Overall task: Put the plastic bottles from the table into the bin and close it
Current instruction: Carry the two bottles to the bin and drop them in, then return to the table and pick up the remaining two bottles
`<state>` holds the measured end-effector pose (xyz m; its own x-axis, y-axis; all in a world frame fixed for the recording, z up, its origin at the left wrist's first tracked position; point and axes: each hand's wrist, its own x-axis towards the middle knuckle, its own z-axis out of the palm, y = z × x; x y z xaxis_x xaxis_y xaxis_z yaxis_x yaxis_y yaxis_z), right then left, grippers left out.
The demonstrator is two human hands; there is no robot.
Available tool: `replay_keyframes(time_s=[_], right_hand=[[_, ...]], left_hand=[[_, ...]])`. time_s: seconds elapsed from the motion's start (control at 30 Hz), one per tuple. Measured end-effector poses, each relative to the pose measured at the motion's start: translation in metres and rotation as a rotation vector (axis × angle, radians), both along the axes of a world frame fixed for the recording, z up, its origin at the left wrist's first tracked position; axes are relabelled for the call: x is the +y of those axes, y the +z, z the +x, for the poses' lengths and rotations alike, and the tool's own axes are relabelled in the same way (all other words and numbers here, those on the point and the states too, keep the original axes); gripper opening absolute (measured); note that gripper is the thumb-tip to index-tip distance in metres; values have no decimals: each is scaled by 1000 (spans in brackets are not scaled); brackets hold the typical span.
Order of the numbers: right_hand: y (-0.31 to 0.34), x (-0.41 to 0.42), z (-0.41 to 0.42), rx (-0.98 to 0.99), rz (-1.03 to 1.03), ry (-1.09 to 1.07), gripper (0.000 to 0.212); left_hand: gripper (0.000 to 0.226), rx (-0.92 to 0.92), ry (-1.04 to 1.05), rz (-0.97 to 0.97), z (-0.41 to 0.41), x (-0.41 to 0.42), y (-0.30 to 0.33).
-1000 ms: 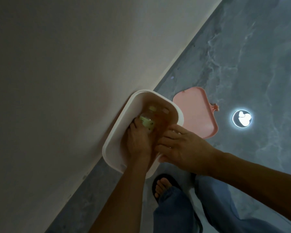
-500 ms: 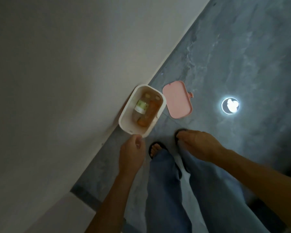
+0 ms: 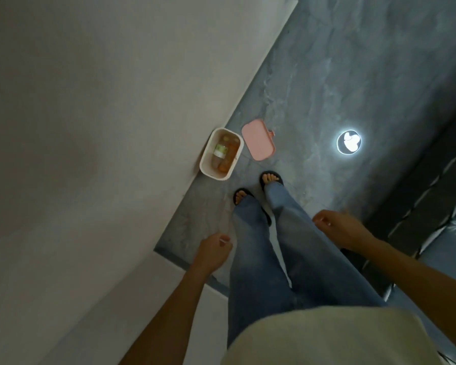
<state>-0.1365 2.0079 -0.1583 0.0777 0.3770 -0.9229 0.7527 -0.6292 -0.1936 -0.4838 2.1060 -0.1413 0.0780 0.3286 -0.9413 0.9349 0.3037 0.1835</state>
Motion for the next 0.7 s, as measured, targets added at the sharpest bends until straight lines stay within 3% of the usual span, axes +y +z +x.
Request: replay_keyframes(time_s=[0.23, 0.37, 0.57, 0.7], right_hand=[[66, -22, 3, -46, 69, -355, 24], [90, -37, -13, -72, 87, -639, 19], [100, -98, -83, -135, 200, -1021, 26], [103, -162, -170, -151, 146, -1348, 24]], left_hand=[[25, -7, -126, 60, 4, 49, 49], [28, 26, -340, 94, 0, 82, 59], [26, 12, -587, 99, 2, 118, 62], [26, -21, -836, 126, 25, 115, 70]])
